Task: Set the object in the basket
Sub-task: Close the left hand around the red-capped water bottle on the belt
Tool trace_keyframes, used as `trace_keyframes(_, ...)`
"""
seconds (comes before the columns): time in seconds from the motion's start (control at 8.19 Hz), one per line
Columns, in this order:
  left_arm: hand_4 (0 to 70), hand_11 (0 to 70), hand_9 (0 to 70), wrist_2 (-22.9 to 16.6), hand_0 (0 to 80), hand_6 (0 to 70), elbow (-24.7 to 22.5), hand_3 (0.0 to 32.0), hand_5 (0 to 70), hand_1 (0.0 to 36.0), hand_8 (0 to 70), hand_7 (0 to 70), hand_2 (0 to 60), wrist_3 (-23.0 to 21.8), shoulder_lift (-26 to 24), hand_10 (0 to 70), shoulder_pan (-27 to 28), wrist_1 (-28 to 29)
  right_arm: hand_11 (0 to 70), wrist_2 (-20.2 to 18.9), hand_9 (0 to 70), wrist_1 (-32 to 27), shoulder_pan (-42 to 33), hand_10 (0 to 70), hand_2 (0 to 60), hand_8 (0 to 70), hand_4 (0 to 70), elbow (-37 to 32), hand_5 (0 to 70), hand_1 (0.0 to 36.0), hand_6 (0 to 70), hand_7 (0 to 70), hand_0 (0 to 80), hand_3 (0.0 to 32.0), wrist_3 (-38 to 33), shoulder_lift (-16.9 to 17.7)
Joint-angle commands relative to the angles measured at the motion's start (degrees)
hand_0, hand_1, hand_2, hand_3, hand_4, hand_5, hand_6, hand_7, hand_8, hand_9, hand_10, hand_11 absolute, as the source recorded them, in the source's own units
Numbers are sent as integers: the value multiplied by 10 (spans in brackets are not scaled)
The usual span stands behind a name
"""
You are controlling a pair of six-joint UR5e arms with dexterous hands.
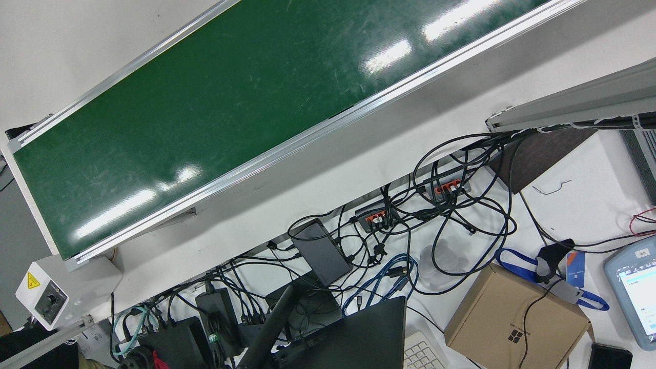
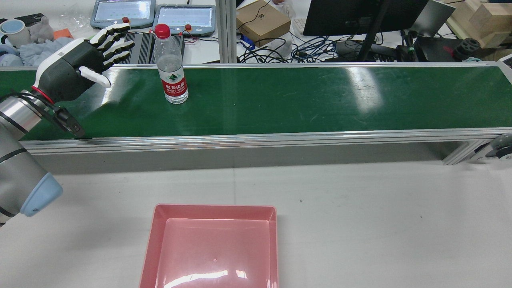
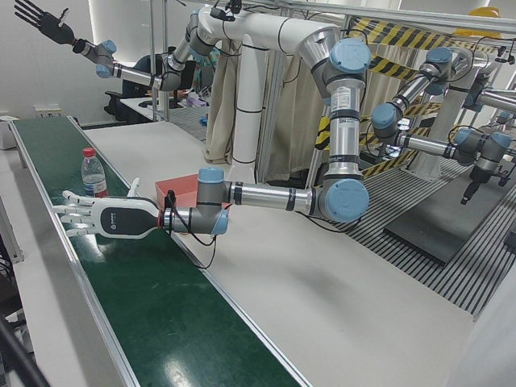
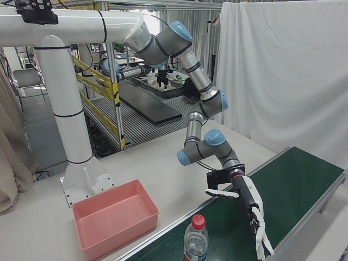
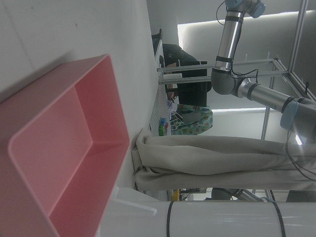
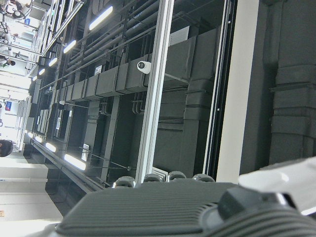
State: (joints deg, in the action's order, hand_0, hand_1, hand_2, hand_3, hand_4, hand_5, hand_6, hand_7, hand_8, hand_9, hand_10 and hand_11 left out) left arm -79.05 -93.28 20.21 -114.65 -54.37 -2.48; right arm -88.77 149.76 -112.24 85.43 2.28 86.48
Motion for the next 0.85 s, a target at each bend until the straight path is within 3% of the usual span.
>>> trace_keyframes(0.0,0,66,103,13,539,25,3,130,238,21,94,21,0,2,-2,37,9,27,0,0,0,-1,0,0,0,0,0,0,0,0,0,0,0,0,0,0)
trace_keyframes(0.73,10,76,119,15,539,39,6,108,249,17,107,31,0,6,-25,45,17,17,0,0,0,-1,0,0,0,0,0,0,0,0,0,0,0,0,0,0)
